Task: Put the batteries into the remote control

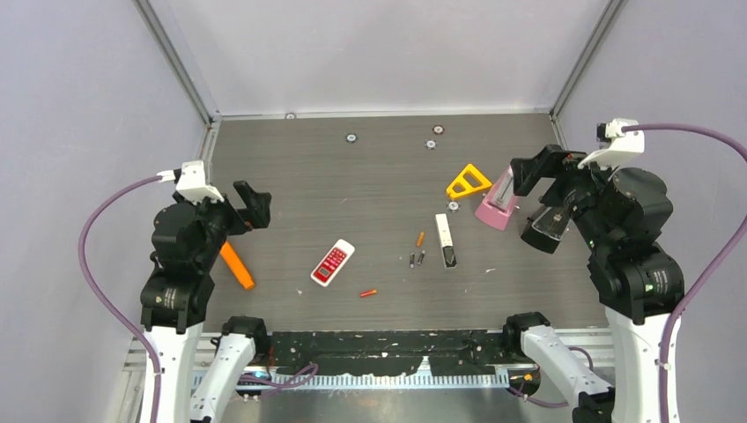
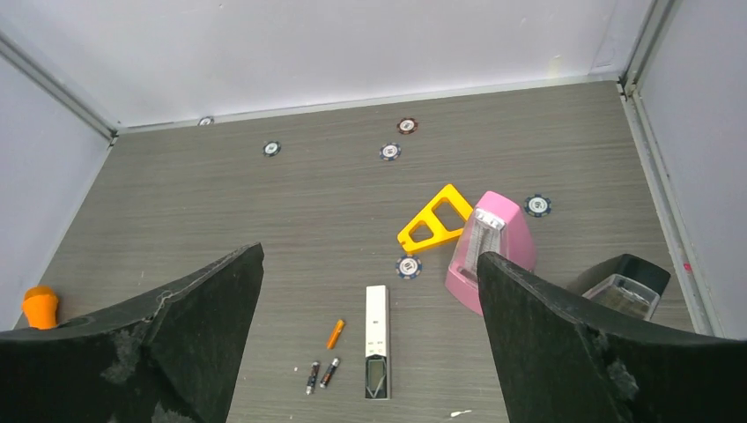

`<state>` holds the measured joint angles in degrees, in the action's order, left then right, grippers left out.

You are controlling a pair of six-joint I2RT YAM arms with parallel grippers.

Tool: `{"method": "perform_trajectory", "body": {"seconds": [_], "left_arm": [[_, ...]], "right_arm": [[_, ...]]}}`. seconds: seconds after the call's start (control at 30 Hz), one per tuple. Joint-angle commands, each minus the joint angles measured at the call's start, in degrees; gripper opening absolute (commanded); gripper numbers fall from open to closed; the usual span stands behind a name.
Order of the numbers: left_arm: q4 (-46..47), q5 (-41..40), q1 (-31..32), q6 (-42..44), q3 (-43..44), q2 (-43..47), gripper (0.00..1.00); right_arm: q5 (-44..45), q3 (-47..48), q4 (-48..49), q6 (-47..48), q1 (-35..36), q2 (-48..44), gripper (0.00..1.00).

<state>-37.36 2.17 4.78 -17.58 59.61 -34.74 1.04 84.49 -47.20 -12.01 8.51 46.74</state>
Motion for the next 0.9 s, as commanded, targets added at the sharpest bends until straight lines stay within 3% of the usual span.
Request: {"method": "perform_trajectory", "body": {"seconds": [0.0,0.17,0.27,0.53,0.77,0.87], "left_arm": [[0.37,0.42,-0.25,3.22,1.52,-0.06,1.00],[1.89,6.37,-0.29,4.31,-1.99,1.37,1.00],[2.14,11.61,-0.26,3.86,-3.62,0.91,1.00],[-3.77,15.96,0.45,2.37,-6.58,-5.15,1.00],[-1.71,-5.64,22.24,-1.83,-10.94,-16.15,1.00],[1.64,-8.35,25.90,-3.07,-12.18,-21.41,1.00]], "right_arm": [[3.81,-3.71,5.63,-1.00,-0.14,-1.99,0.97],[0.54,-3.44,4.52,-3.40,-0.16,-0.36,0.98],[-5.36,-2.49,2.68,-3.99,-0.16,2.31,0.94],[-16.72,-7.48,7.48,-5.59,0.19,1.61,0.93],[-20.56,-9.29,8.22,-5.31,1.66,2.36,0.94],[-20.00,-9.37,8.12,-3.95,3.79,2.83,0.97]]}}
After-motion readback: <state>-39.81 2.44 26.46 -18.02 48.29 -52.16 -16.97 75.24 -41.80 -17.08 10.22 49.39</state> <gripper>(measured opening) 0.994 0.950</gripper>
